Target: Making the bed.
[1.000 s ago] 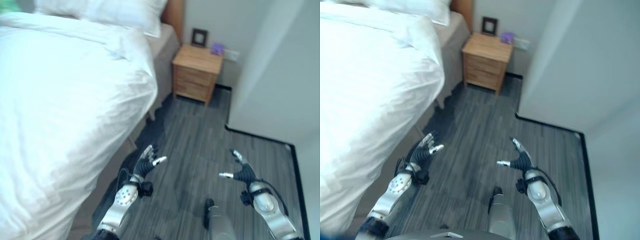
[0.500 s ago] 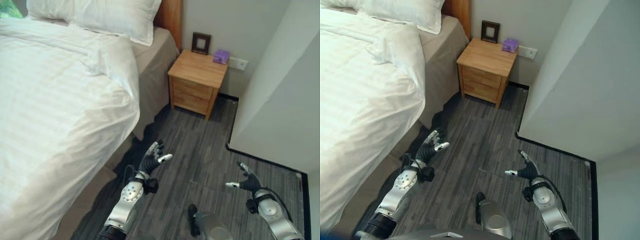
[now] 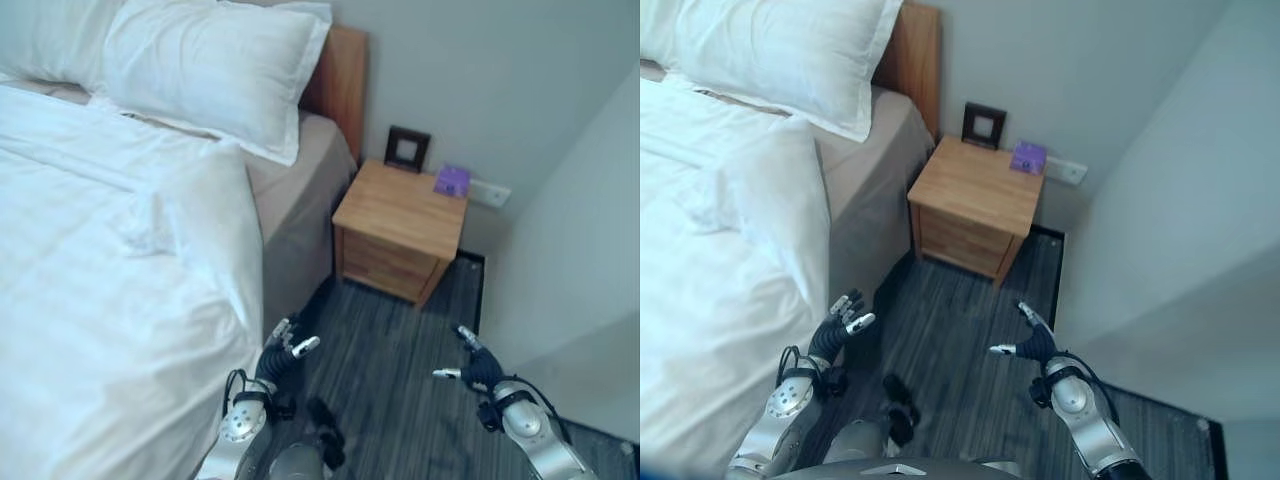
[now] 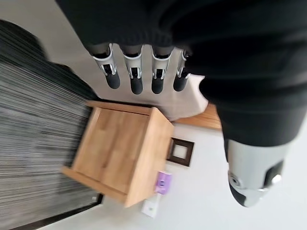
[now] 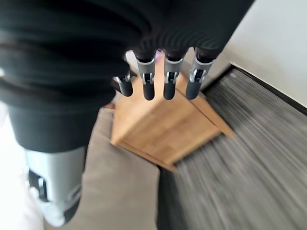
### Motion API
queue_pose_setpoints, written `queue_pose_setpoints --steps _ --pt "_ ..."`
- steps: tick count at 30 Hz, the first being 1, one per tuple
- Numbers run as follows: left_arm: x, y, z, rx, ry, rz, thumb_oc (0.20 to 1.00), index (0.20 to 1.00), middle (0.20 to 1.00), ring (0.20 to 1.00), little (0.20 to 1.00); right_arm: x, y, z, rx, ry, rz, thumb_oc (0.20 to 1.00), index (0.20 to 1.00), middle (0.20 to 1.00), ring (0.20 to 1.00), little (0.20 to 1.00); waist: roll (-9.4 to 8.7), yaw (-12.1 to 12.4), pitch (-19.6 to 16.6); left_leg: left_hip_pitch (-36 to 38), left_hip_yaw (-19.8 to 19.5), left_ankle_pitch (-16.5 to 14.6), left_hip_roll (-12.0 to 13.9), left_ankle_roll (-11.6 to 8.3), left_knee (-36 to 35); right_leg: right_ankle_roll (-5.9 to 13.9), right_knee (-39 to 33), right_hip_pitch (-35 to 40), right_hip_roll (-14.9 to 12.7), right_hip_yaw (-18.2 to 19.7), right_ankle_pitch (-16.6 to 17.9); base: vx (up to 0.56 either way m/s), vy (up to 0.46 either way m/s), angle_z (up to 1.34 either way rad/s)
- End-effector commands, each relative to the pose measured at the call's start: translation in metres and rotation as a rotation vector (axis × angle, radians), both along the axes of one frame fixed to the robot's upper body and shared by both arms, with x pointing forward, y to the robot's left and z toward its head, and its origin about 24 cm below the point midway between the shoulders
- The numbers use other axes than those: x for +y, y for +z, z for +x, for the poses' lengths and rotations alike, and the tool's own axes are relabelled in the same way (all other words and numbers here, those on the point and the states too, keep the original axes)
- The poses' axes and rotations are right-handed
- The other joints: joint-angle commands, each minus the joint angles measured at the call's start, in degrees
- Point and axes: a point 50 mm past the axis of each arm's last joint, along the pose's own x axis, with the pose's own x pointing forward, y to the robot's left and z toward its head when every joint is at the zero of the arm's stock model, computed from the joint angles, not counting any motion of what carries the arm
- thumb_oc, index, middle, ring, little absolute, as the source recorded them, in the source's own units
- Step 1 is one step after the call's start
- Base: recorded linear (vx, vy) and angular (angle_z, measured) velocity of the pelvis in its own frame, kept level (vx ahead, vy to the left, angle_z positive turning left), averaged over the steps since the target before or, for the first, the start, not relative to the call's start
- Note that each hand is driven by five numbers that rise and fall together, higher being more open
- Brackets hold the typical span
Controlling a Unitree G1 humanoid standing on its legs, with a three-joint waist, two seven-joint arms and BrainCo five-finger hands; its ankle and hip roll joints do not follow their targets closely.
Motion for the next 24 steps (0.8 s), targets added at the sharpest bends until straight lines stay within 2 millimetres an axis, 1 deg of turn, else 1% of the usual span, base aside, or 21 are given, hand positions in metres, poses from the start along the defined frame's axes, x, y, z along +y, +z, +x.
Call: queue_pose_setpoints --steps 1,3,5,6,7,8,9,11,12,13,14,15,16,17,18,19,20,21,22,23,24 --pt "-0.003 0.027 0.013 -0.146 -0.020 0.007 1.000 1.000 1.000 1.000 1.000 0.004 0.037 0.023 -0.193 0.048 -0.023 1.000 1.000 1.000 1.000 1.000 3.10 -0.8 1.1 7.2 -4.3 0.5 6.6 -7.60 -4.2 -0.08 -12.3 -7.7 -1.9 -3.2 11.0 0.16 -0.022 0.55" --pt "0.002 0.033 0.015 -0.168 -0.010 0.008 1.000 1.000 1.000 1.000 1.000 0.005 0.043 0.026 -0.224 0.052 -0.024 1.000 1.000 1.000 1.000 1.000 3.06 -1.1 1.0 7.9 -5.7 -0.2 6.4 -8.00 -4.5 -1.86 -17.8 -8.7 -5.3 -4.6 10.0 0.23 -0.090 0.56" --pt "0.005 0.036 0.014 -0.181 0.002 -0.005 1.000 1.000 1.000 1.000 1.000 0.005 0.049 0.027 -0.253 0.051 -0.027 1.000 1.000 1.000 1.000 1.000 2.71 -1.5 0.7 8.4 -7.9 -1.3 5.5 -8.82 -4.4 -3.84 -25.2 -8.5 -6.8 -3.0 6.7 0.23 -0.163 0.83" --pt "0.006 0.037 0.014 -0.187 0.007 -0.005 1.000 1.000 1.000 1.000 1.000 0.003 0.050 0.027 -0.263 0.038 -0.029 1.000 1.000 1.000 1.000 1.000 2.53 -2.0 0.4 8.5 -9.6 -1.8 5.3 -9.32 -4.4 -4.65 -31.2 -8.5 -6.2 0.0 6.1 0.26 -0.195 0.97" --pt "0.006 0.036 0.014 -0.188 0.014 -0.010 1.000 1.000 1.000 1.000 1.000 0.001 0.050 0.025 -0.266 0.026 -0.031 1.000 1.000 1.000 1.000 1.000 2.26 -2.7 0.1 8.9 -11.1 -2.3 4.9 -9.74 -4.5 -4.74 -35.5 -8.5 -5.9 3.3 6.3 0.18 -0.155 1.03" --pt "0.006 0.036 0.014 -0.188 0.015 -0.009 1.000 1.000 1.000 1.000 1.000 0.001 0.050 0.025 -0.267 0.026 -0.031 1.000 1.000 1.000 1.000 1.000 2.38 -2.7 0.0 8.7 -11.0 -2.0 5.1 -9.78 -4.6 -4.87 -36.0 -8.5 -5.7 3.3 6.9 0.18 -0.128 0.90" --pt "0.008 0.037 0.014 -0.194 0.022 -0.010 1.000 1.000 1.000 1.000 1.000 -0.001 0.051 0.024 -0.266 0.015 -0.031 1.000 1.000 1.000 1.000 1.000 2.22 -3.4 -0.4 9.1 -12.6 -2.6 4.9 -10.29 -4.8 -4.84 -40.0 -8.6 -5.6 7.3 7.5 0.17 -0.126 1.19" --pt "0.009 0.039 0.016 -0.207 0.020 -0.003 1.000 1.000 1.000 1.000 1.000 -0.005 0.049 0.020 -0.264 -0.008 -0.027 1.000 1.000 1.000 1.000 1.000 1.81 -4.5 -0.8 9.5 -16.3 -3.7 4.4 -10.92 -4.7 -4.67 -44.5 -8.9 -4.7 16.4 8.5 0.24 -0.183 1.05" --pt "0.010 0.039 0.015 -0.206 0.022 0.005 1.000 1.000 1.000 1.000 1.000 -0.007 0.047 0.018 -0.248 -0.009 -0.033 1.000 1.000 1.000 1.000 1.000 1.63 -4.5 -0.8 10.0 -17.6 -4.5 4.2 -11.08 -4.4 -4.26 -45.7 -8.5 -5.0 17.8 8.8 0.24 -0.217 1.01" --pt "0.013 0.041 0.014 -0.215 0.010 0.022 1.000 1.000 1.000 1.000 1.000 -0.009 0.045 0.012 -0.241 -0.021 -0.032 1.000 1.000 1.000 1.000 1.000 0.71 -4.0 -1.6 10.7 -19.5 -5.6 3.5 -11.12 -3.6 -4.46 -47.2 -7.0 -5.9 18.0 8.8 0.23 -0.201 1.22" --pt "0.014 0.040 0.014 -0.215 0.023 0.022 1.000 1.000 1.000 1.000 1.000 -0.010 0.044 0.013 -0.238 -0.021 -0.038 1.000 1.000 1.000 1.000 1.000 0.59 -3.8 -2.0 10.8 -20.3 -5.6 3.5 -11.34 -3.1 -4.31 -48.3 -6.0 -6.0 17.1 9.3 0.17 -0.179 1.48" --pt "0.014 0.040 0.014 -0.215 0.023 0.022 1.000 1.000 1.000 1.000 1.000 -0.010 0.044 0.013 -0.238 -0.021 -0.038 1.000 1.000 1.000 1.000 1.000 0.63 -4.1 -1.9 10.7 -20.6 -5.6 3.6 -11.37 -3.0 -4.34 -48.6 -5.6 -6.1 16.7 9.4 0.20 -0.161 1.27" --pt "0.018 0.041 0.012 -0.225 0.052 0.012 1.000 1.000 1.000 1.000 1.000 -0.015 0.045 0.014 -0.244 -0.025 -0.076 1.000 1.000 1.000 1.000 1.000 1.06 -3.2 -2.9 11.0 -21.3 -5.6 4.2 -11.94 -2.6 -4.49 -50.7 -3.8 -6.0 14.7 9.7 0.19 -0.146 1.17" --pt "0.019 0.042 0.010 -0.229 0.062 0.006 1.000 1.000 1.000 1.000 1.000 -0.017 0.047 0.015 -0.253 -0.018 -0.098 1.000 1.000 1.000 1.000 1.000 1.41 -3.3 -3.2 11.1 -22.0 -5.9 4.5 -12.26 -1.9 -4.72 -51.8 -2.4 -5.9 13.4 9.8 0.27 -0.250 0.81" --pt "0.024 0.049 0.010 -0.268 0.094 -0.021 1.000 1.000 1.000 1.000 1.000 -0.023 0.055 0.019 -0.292 -0.030 -0.130 1.000 1.000 1.000 1.000 1.000 1.53 -2.3 -3.0 9.7 -22.9 -6.3 5.5 -13.33 1.8 -5.53 -53.1 -0.5 -5.8 11.5 9.3 0.15 -0.178 0.73" --pt "0.025 0.052 0.010 -0.282 0.100 -0.038 1.000 1.000 1.000 1.000 1.000 -0.027 0.057 0.021 -0.304 -0.038 -0.142 1.000 1.000 1.000 1.000 1.000 1.62 -2.2 -2.4 8.4 -23.5 -6.6 6.2 -13.97 4.6 -6.10 -53.7 0.5 -5.9 10.3 8.9 0.08 -0.208 0.60" --pt "0.025 0.062 0.015 -0.331 0.114 -0.115 1.000 1.000 1.000 1.000 1.000 -0.036 0.071 0.027 -0.365 -0.059 -0.200 1.000 1.000 1.000 1.000 1.000 1.01 -1.0 -0.6 3.3 -21.6 -3.7 7.8 -15.30 11.2 -7.23 -54.6 3.1 -6.6 6.4 8.0 0.01 -0.144 0.60" --pt "0.027 0.067 0.017 -0.356 0.127 -0.150 1.000 1.000 1.000 1.000 1.000 -0.043 0.078 0.029 -0.395 -0.080 -0.238 1.000 1.000 1.000 1.000 1.000 1.02 -1.5 0.0 0.8 -16.7 -1.6 10.3 -15.68 13.6 -7.55 -54.7 4.5 -6.5 3.1 7.2 0.01 -0.157 1.22" --pt "0.029 0.069 0.017 -0.366 0.143 -0.186 1.000 1.000 1.000 1.000 1.000 -0.049 0.084 0.031 -0.422 -0.097 -0.278 1.000 1.000 1.000 1.000 1.000 0.77 -2.2 0.0 1.0 -9.0 -0.6 13.7 -15.52 14.0 -7.71 -54.6 5.6 -6.3 0.0 6.0 0.04 -0.110 1.77" --pt "0.031 0.072 0.015 -0.378 0.150 -0.216 1.000 1.000 1.000 1.000 1.000 -0.050 0.088 0.033 -0.440 -0.101 -0.295 1.000 1.000 1.000 1.000 1.000 0.75 -2.5 -0.3 0.7 -2.2 -0.2 15.9 -14.73 14.0 -7.96 -54.6 6.2 -5.9 -2.3 5.2 0.06 -0.073 2.17" --pt "0.035 0.072 0.011 -0.377 0.161 -0.235 1.000 1.000 1.000 1.000 1.000 -0.050 0.092 0.033 -0.452 -0.098 -0.306 1.000 1.000 1.000 1.000 1.000 1.09 -2.7 -0.8 1.1 1.9 -1.2 15.8 -13.70 12.8 -7.87 -54.4 7.1 -5.4 -4.2 4.3 0.20 0.014 1.72"
